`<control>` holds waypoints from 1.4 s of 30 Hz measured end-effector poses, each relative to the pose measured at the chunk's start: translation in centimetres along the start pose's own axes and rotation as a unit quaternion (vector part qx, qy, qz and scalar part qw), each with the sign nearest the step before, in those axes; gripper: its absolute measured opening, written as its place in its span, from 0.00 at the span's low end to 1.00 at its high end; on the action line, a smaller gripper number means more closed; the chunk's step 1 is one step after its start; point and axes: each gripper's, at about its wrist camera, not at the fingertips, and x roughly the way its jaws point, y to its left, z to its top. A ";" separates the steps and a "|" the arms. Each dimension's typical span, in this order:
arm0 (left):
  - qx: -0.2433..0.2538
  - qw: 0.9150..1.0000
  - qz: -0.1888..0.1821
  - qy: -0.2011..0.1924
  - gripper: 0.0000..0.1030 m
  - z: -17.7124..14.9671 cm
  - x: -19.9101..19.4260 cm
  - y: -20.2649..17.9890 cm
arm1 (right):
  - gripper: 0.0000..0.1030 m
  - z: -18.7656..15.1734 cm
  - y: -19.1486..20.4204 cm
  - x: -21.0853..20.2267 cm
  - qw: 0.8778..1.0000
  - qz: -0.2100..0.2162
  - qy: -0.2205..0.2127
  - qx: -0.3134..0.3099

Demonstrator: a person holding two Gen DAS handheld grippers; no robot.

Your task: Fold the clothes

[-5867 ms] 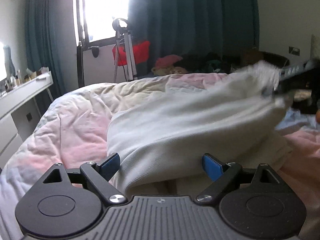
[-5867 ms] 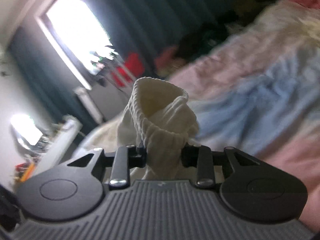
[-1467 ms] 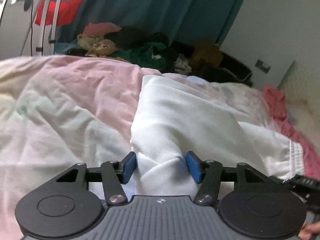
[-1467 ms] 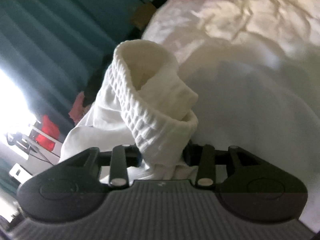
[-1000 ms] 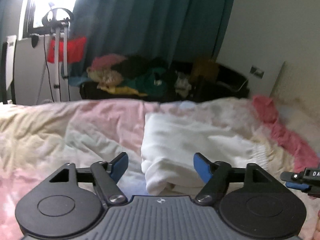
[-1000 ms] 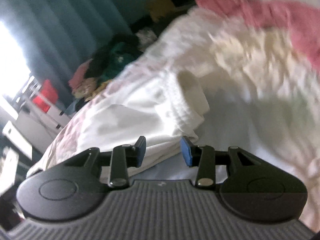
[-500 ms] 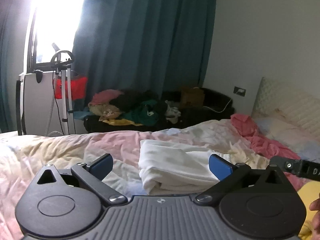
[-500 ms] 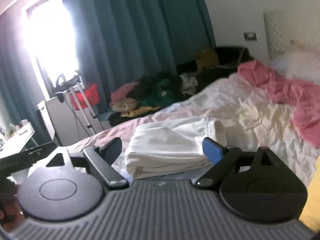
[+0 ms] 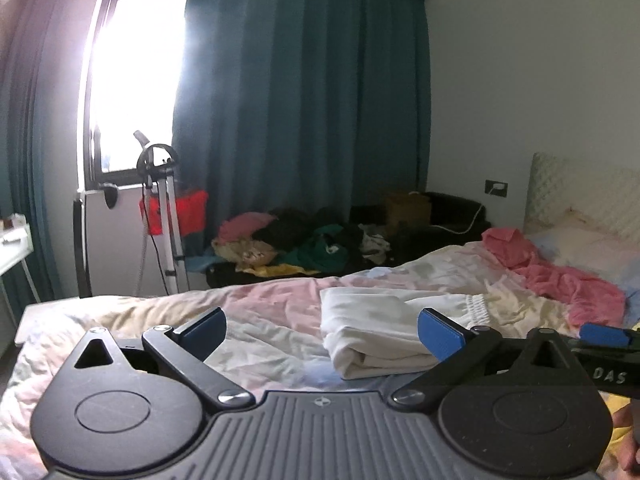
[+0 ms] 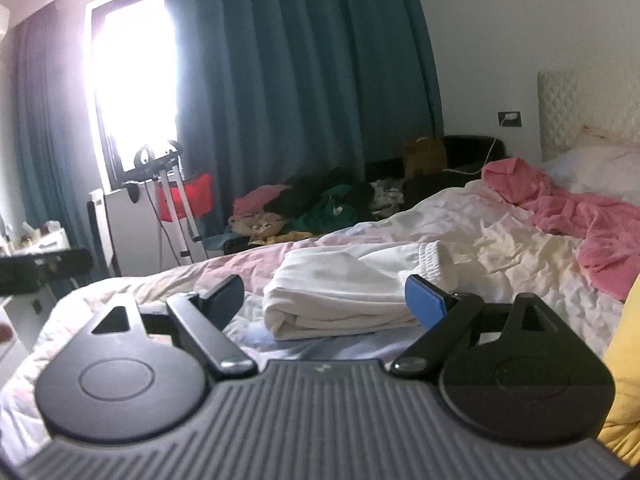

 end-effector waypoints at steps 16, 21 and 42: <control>-0.028 0.999 0.016 0.009 0.99 -3.9 3.1 1.3 | 0.86 -3.5 1.1 1.9 1.000 -0.022 -0.019 -0.011; -0.025 1.000 0.005 0.018 0.99 -4.5 3.4 1.0 | 0.86 -3.7 1.4 2.5 1.000 -0.022 -0.009 -0.017; -0.014 1.000 -0.002 0.022 1.00 -4.9 2.8 -0.4 | 0.86 -3.9 1.7 2.8 1.000 -0.002 0.008 -0.024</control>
